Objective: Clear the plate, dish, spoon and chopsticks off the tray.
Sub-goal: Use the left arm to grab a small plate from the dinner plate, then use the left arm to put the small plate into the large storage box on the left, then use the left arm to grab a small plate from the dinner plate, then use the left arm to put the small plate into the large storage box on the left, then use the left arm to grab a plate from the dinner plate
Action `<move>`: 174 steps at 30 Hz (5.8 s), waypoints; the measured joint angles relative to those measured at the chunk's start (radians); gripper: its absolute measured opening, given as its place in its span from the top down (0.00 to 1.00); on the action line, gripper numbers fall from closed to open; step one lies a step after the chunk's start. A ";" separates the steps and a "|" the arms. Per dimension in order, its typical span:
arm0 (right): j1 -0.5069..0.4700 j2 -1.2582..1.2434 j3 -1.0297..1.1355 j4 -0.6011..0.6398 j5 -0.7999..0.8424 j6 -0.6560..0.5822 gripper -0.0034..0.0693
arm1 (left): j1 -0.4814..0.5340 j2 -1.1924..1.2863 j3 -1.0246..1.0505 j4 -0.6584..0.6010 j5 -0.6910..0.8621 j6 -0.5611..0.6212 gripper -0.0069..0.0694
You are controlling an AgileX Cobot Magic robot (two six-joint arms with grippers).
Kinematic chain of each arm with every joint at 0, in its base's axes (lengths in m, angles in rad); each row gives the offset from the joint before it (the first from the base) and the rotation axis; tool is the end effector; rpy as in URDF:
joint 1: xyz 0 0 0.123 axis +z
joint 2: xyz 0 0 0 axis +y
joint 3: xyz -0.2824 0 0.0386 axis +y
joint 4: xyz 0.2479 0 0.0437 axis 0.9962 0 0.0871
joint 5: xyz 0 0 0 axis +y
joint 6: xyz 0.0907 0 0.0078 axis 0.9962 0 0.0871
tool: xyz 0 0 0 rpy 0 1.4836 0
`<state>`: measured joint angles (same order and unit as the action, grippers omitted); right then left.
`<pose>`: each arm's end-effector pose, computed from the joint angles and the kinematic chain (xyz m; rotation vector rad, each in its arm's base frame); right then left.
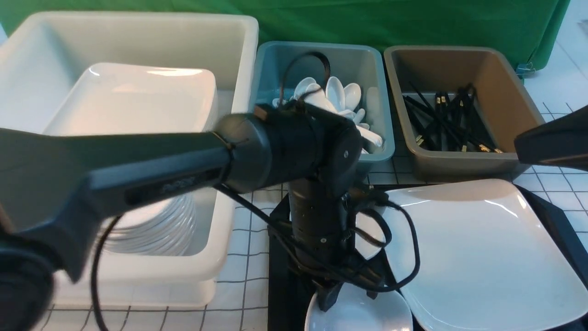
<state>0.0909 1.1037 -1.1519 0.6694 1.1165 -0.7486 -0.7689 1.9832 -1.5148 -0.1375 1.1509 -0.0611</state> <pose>0.1955 0.0688 0.3899 -0.8249 2.1776 0.5615 0.2746 -0.2816 0.2031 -1.0020 -2.9538 0.2053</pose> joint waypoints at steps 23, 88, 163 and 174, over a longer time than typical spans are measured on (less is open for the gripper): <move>0.473 0.033 -0.046 -0.064 -0.095 -0.064 0.94 | 0.501 -0.436 -0.116 -0.155 0.067 0.100 0.88; 0.200 0.101 -0.182 -0.372 0.057 0.290 0.96 | -0.092 0.027 0.155 0.322 -0.450 0.290 0.19; 0.200 0.078 -0.182 0.150 -0.062 -0.076 0.95 | 0.257 -0.454 0.078 0.402 0.075 -0.067 0.31; 0.200 0.078 -0.182 -0.432 -0.058 0.284 0.95 | 0.120 -0.403 -0.065 0.076 -0.183 -0.059 0.75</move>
<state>0.2909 1.1819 -1.3343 0.2373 1.0587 -0.4647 -0.6485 1.5805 -1.5795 -0.0618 0.9682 -0.1198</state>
